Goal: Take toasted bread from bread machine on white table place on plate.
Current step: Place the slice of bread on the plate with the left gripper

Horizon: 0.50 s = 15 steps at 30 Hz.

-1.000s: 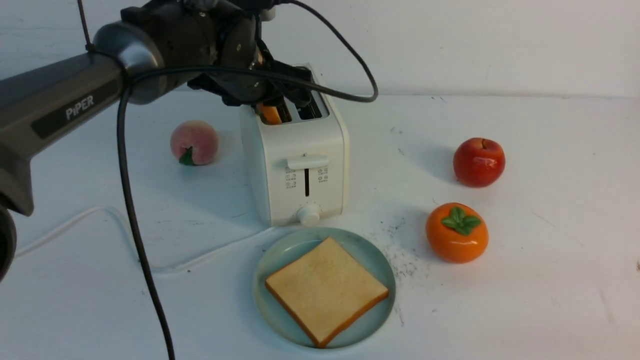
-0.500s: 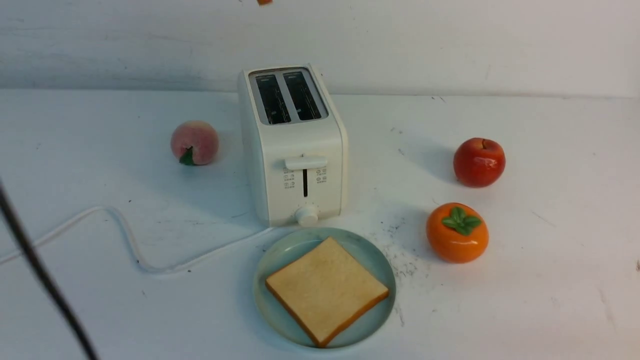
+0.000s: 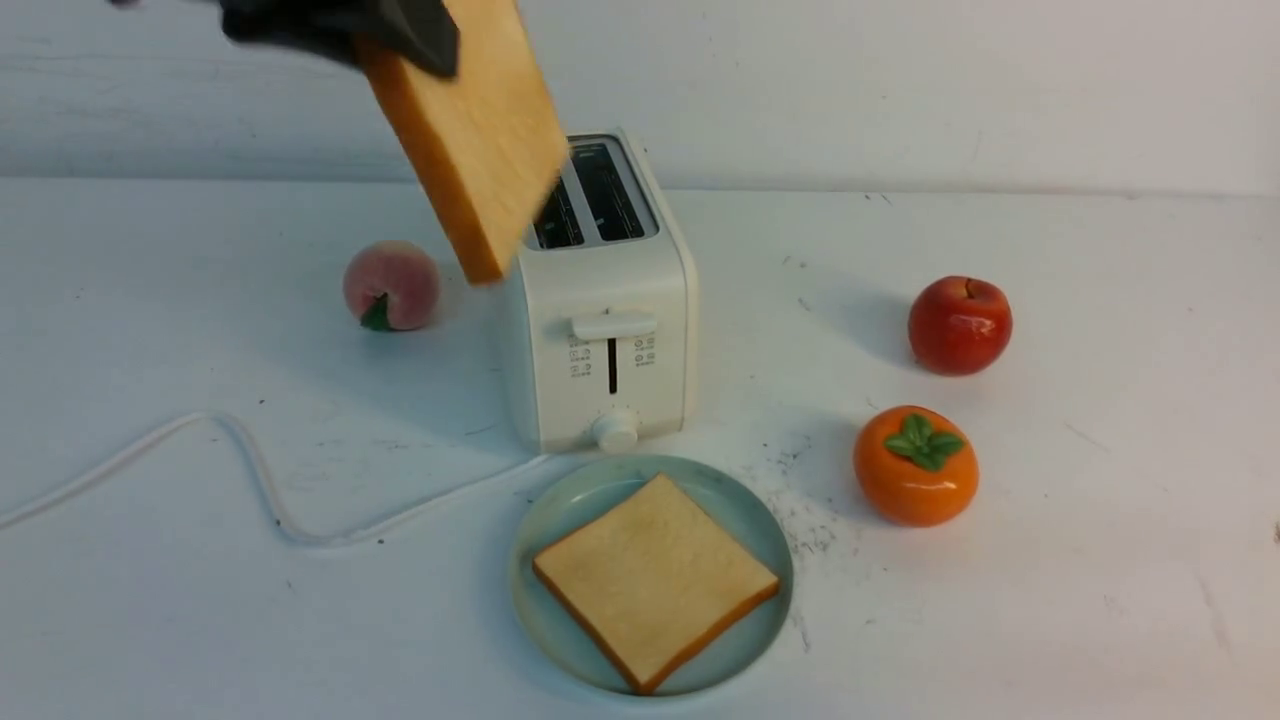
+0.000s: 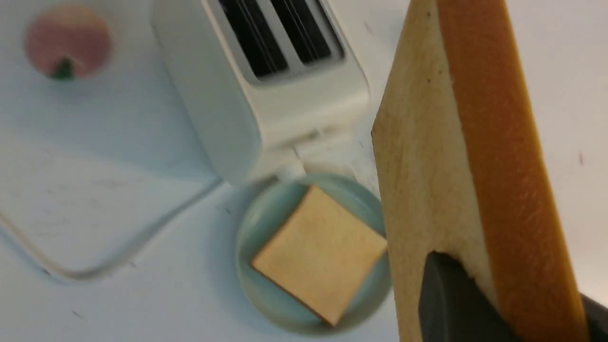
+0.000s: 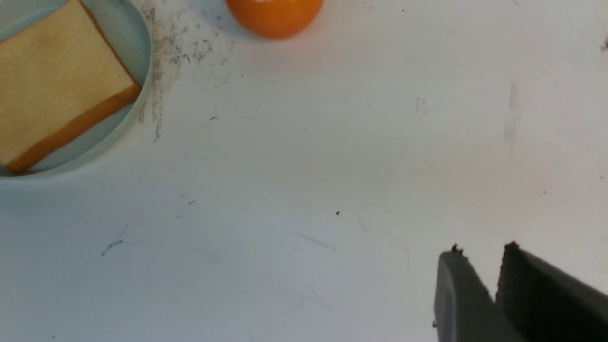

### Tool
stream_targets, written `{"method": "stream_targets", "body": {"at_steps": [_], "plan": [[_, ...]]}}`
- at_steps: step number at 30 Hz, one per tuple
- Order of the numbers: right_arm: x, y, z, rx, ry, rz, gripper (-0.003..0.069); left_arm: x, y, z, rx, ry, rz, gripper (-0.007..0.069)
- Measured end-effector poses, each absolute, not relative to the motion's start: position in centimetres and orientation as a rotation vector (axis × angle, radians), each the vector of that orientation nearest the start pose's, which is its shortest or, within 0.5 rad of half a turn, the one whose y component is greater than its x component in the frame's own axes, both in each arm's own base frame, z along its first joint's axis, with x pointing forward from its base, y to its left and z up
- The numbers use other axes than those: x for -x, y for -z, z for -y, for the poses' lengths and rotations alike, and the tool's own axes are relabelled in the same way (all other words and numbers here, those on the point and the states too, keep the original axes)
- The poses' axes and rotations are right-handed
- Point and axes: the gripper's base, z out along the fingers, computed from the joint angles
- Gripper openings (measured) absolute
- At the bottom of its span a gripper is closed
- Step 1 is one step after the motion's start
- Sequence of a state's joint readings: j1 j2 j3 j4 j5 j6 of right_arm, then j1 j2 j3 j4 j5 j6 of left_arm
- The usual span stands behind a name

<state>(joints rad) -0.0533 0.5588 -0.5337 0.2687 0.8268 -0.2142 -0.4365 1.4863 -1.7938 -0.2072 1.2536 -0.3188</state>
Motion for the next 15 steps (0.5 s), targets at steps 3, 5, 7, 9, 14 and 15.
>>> {"method": "stream_targets", "body": {"at_steps": [3,5,7,9,14,15], "plan": [[-9.6,-28.2,-1.3,0.07,-0.192,-2.305,0.0136,-26.1,-40.7,16.3,-0.259,0.533,-2.656,0.0102],[-9.6,-28.3,-1.3,0.069,-0.192,-2.303,0.0137,-26.3,-37.3,18.4,-0.354,0.428,-2.721,0.0102],[-9.6,-28.3,-1.3,0.068,-0.193,-2.302,0.0138,-26.9,-35.0,19.7,-0.439,0.3,-2.731,0.0102],[-9.7,-28.3,-1.3,0.067,-0.193,-2.297,0.0138,-27.3,-33.0,21.6,-0.561,0.126,-2.679,0.0102],[-9.7,-28.4,-1.3,0.062,-0.194,-2.284,0.0138,-28.5,-30.1,24.9,-0.706,-0.099,-2.514,0.0102],[-9.7,-28.4,-1.3,0.062,-0.194,-2.284,0.0138,-28.9,-29.3,25.6,-0.72,-0.131,-2.489,0.0102]]}}
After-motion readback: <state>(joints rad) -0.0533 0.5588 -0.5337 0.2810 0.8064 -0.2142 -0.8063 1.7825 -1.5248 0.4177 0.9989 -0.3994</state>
